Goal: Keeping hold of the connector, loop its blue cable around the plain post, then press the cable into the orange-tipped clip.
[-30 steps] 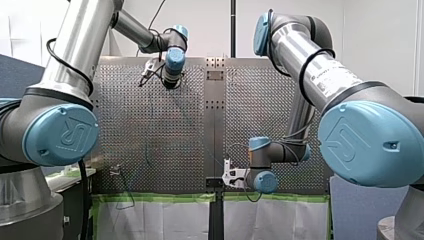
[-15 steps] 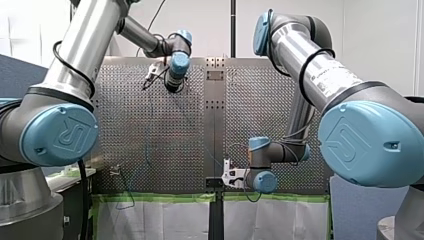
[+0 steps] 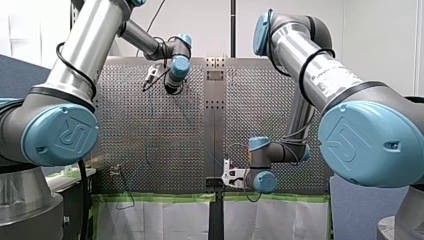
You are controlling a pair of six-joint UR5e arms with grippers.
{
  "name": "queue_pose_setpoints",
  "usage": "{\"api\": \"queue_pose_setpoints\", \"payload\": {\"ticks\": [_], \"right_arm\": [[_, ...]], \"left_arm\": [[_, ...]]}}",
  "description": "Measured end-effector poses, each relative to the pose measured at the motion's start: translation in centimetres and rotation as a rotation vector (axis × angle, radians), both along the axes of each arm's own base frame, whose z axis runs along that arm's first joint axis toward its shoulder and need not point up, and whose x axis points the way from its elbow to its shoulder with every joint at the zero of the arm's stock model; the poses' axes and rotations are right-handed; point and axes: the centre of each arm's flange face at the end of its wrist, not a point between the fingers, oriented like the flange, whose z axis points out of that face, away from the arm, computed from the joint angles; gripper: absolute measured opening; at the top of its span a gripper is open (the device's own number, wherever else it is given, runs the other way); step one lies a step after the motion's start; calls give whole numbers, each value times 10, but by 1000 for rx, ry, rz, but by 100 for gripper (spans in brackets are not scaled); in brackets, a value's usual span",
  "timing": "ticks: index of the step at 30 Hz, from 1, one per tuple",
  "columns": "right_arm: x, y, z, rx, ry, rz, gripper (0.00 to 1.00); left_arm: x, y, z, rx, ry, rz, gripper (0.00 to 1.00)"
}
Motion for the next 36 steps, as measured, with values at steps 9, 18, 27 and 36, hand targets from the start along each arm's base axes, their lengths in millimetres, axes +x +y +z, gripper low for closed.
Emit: {"api": "queue_pose_setpoints", "payload": {"ticks": [9,18,27,36], "right_arm": [[0,1,0,1,1,1,0],[0,1,0,0,0,1,0],[1,1,0,1,1,3,0],[1,2,0,2,3,4,0]], "left_arm": [[12,-4,-7,-17,-19,-3,100],[18,-12,-34,-4,23,-7,100],[23,-23,-79,22,101,-22,100],[19,-42,-119,47,169,-52,100]]}}
